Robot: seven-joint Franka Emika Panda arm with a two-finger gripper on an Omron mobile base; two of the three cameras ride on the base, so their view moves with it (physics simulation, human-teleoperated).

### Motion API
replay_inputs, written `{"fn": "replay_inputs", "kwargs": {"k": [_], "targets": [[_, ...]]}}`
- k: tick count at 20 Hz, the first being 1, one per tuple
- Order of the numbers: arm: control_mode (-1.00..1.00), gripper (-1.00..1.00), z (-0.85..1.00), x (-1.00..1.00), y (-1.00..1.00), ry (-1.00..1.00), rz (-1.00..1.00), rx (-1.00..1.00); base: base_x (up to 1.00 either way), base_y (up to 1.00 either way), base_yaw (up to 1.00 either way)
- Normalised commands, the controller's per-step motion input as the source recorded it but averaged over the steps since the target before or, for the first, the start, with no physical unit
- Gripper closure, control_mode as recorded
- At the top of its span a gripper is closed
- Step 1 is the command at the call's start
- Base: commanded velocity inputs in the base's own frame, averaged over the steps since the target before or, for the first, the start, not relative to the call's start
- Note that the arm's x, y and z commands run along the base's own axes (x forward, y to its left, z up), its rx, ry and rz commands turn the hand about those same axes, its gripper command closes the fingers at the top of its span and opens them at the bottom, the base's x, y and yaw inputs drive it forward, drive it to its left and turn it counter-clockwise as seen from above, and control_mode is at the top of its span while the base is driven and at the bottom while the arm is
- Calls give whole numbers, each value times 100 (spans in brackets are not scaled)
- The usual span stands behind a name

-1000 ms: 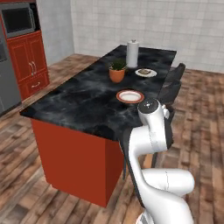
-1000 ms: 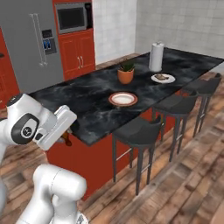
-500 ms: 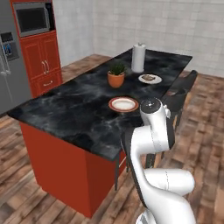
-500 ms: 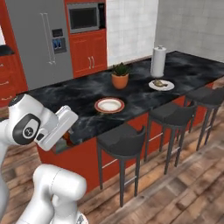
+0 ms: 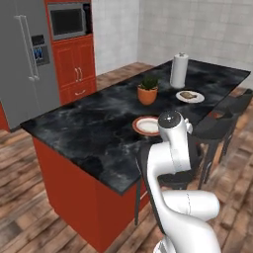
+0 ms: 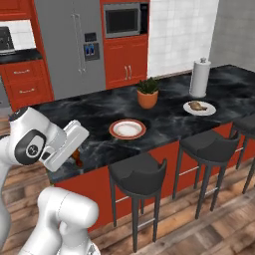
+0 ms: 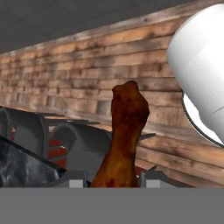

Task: Take the chicken drumsticks from the pan and place one on each plate on the dining counter.

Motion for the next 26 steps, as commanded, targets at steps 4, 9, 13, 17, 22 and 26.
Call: {"fn": "replay_inputs", "kwargs": {"k": [4, 9, 13, 17, 22, 26], "targets": [[100, 100, 0, 0, 0, 0, 0, 0, 3, -45, 30], [100, 100, 0, 0, 0, 0, 0, 0, 14, -34, 28], [100, 100, 0, 0, 0, 0, 0, 0, 0, -59, 32], [100, 100, 0, 0, 0, 0, 0, 0, 0, -68, 35], [100, 100, 0, 0, 0, 0, 0, 0, 0, -61, 35], [-100, 100, -8, 1, -9, 0, 7, 0, 0, -36, 23]]}}
